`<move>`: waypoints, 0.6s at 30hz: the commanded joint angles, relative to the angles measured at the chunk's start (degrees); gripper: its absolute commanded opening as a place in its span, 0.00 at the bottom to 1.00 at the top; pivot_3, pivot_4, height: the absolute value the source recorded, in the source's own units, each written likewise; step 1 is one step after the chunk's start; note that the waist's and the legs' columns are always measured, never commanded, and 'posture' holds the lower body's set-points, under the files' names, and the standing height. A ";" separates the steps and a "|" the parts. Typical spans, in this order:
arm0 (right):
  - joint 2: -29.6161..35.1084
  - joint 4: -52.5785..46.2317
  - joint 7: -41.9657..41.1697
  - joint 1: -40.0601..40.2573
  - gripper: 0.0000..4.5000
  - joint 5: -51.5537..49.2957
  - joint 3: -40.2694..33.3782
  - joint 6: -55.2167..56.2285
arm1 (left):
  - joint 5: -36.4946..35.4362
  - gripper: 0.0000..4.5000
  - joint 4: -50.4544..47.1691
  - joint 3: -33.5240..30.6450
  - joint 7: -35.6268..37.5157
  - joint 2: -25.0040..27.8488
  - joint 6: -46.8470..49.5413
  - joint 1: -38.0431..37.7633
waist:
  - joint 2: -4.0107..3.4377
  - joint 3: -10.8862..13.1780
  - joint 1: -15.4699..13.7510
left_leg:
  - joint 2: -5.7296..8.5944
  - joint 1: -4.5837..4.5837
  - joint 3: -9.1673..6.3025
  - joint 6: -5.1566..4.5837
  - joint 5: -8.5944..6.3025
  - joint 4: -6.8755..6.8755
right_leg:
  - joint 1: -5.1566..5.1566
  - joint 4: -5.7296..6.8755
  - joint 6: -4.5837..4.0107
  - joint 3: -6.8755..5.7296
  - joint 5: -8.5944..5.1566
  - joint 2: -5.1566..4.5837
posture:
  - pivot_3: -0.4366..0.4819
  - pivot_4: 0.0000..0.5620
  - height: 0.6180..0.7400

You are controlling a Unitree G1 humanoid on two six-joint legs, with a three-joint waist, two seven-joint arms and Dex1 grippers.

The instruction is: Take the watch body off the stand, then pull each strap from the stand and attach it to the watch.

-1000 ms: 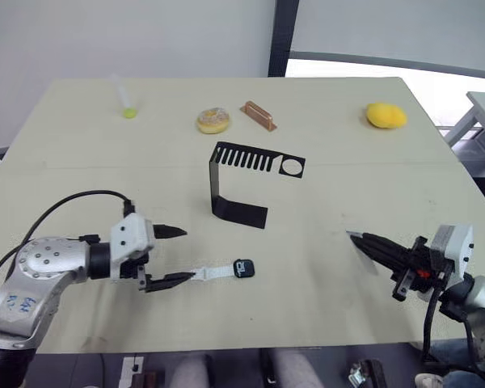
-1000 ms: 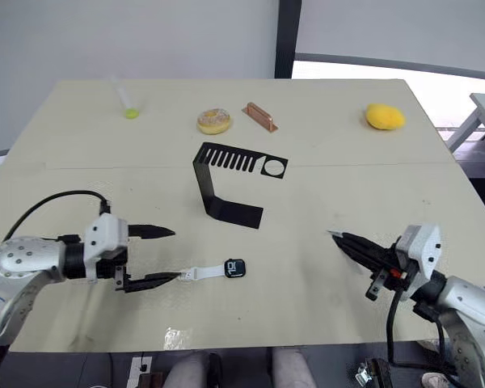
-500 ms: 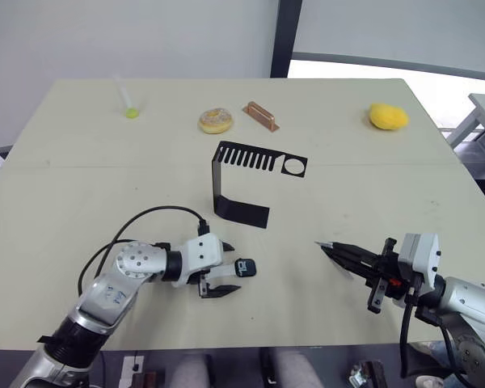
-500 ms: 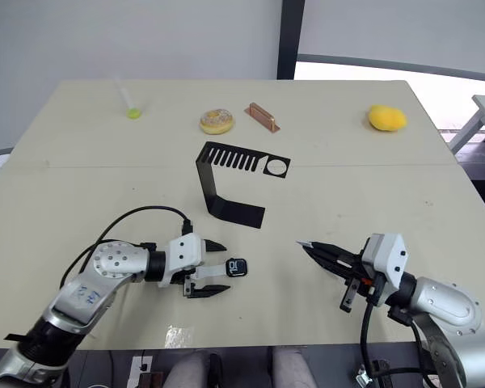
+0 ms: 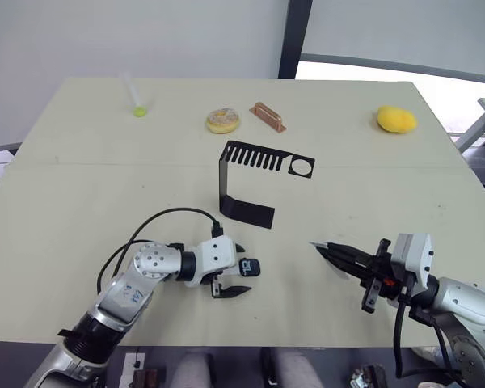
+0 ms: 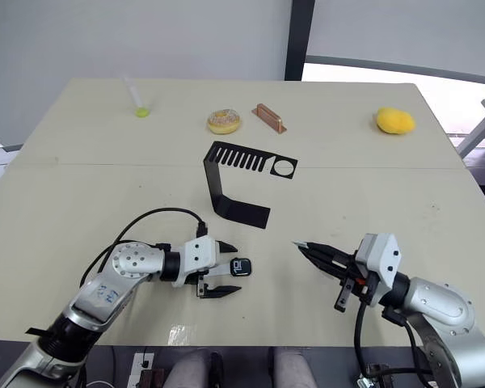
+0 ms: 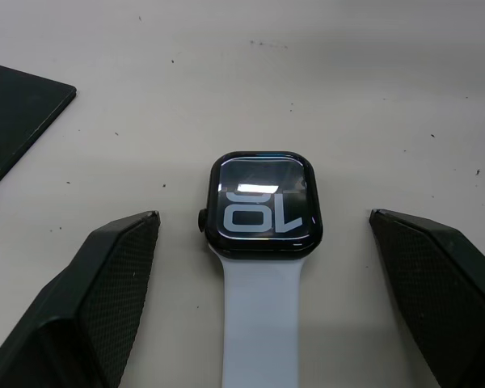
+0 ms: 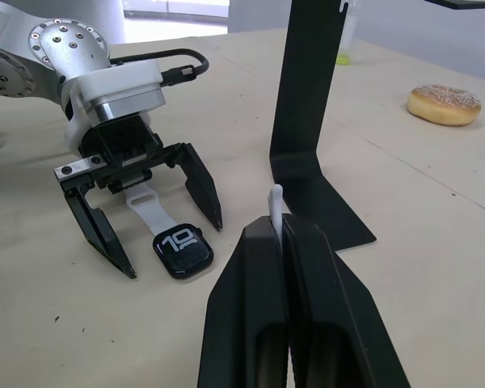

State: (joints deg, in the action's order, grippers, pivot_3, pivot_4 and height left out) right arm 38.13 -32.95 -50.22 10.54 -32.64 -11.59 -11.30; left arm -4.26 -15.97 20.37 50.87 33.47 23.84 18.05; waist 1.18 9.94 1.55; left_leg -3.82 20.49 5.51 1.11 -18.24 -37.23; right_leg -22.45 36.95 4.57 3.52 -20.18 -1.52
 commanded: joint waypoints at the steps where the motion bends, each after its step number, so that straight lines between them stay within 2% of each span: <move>1: -0.20 -2.27 1.09 0.11 0.00 -0.33 -0.67 0.01 | 0.50 0.99 0.56 1.15 0.43 -0.59 0.58 0.81 | 0.01 0.00 -0.04 | 0.00 0.00 0.00 0.00 0.00 -0.01 | 0.00 0.00 0.00 0.00 0.00 0.00 | 0.48 0.27 1.00; 10: -0.19 -2.43 1.68 0.31 0.00 -0.23 -0.64 0.03 | 1.95 0.99 2.67 2.66 1.58 -0.04 0.14 0.95 | 0.02 -0.02 -0.06 | 0.01 -0.01 -0.01 0.03 0.02 -0.04 | 0.02 0.03 0.00 -0.01 0.00 0.00 | 0.48 0.27 1.00; 13: -0.29 -2.52 1.85 0.33 0.00 -0.26 -0.63 0.06 | 2.35 0.81 3.75 3.39 1.23 -0.31 1.34 0.54 | 0.03 -0.04 -0.08 | 0.01 -0.06 -0.01 0.03 0.02 -0.04 | 0.06 0.03 0.00 0.00 0.00 0.00 | 0.48 0.27 1.00; 17: -0.42 -2.92 2.10 0.39 0.00 -0.44 -0.55 -0.07 | 3.06 0.37 5.41 3.79 0.71 -0.11 0.79 -0.16 | 0.09 -0.12 -0.06 | 0.01 -0.21 -0.03 -0.05 -0.02 -0.06 | 0.25 0.03 0.00 -0.01 0.00 -0.01 | 0.48 0.27 1.00; 18: -0.47 -3.08 2.18 0.43 0.00 -0.52 -0.54 -0.17 | 3.33 0.35 6.00 3.87 0.38 -0.08 0.48 -0.36 | 0.08 -0.15 -0.04 | 0.01 -0.28 -0.04 -0.09 -0.05 -0.05 | 0.32 0.01 0.00 -0.02 0.00 0.00 | 0.48 0.27 1.00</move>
State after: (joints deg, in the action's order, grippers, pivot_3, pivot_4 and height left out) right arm 37.96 -33.63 -49.08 10.79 -32.64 -11.58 -11.41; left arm -4.03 -13.34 22.58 52.17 32.64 23.10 19.39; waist 1.26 9.79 1.51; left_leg -3.82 20.16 5.47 1.02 -18.29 -37.26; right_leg -22.07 36.95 4.57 3.51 -20.18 -1.52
